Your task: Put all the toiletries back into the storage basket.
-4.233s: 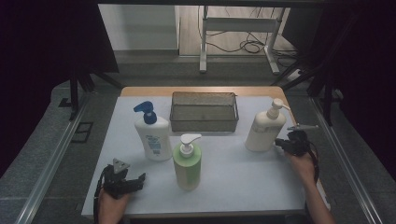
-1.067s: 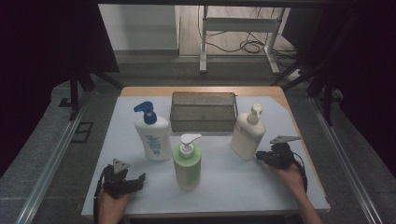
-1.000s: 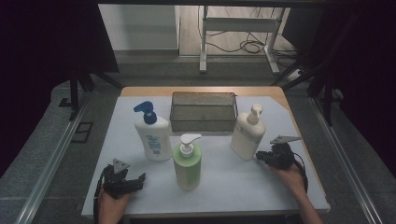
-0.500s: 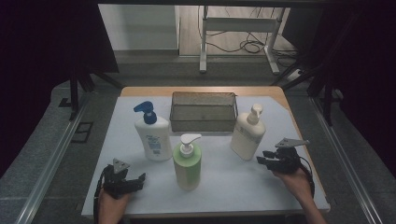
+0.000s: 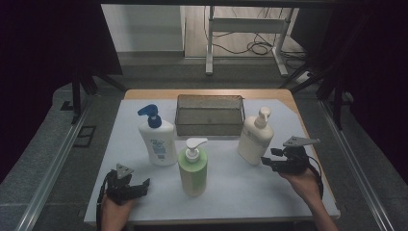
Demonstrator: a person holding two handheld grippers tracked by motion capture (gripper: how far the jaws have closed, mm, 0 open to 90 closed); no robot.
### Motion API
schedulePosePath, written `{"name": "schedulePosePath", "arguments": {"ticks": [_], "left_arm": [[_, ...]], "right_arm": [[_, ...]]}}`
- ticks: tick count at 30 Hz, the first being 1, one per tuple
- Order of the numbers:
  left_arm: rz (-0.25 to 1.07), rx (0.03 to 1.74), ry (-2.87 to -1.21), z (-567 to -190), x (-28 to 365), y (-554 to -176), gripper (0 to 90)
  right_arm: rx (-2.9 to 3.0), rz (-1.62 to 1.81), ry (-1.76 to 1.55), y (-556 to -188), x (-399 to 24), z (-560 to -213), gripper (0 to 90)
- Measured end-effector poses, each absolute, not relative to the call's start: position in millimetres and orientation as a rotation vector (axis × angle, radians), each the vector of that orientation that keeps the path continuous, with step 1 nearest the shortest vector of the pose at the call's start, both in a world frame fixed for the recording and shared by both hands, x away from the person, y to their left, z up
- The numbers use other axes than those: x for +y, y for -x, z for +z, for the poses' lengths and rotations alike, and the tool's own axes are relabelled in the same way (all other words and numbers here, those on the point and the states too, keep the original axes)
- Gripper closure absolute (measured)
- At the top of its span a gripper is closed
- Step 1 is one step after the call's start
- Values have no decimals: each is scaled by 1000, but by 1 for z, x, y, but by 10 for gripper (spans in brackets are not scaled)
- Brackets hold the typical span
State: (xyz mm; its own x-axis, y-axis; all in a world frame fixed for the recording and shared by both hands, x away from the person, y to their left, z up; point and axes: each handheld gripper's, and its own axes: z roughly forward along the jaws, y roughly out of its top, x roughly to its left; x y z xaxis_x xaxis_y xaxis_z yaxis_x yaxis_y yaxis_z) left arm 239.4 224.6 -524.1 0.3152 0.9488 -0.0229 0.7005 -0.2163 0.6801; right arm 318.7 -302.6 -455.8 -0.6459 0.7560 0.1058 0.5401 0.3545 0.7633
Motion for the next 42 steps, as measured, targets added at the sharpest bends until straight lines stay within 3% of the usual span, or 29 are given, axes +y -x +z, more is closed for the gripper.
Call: {"name": "schedulePosePath", "arguments": {"ticks": [10, 42], "left_arm": [[544, 1453, -1994, -524, 225, -239, 121], [544, 1453, -1995, -524, 225, -239, 121]], "right_arm": [[2326, 1191, -1123, -324, -295, -440, 302], [2275, 1167, -1072, -355, -264, -421, 254]]}}
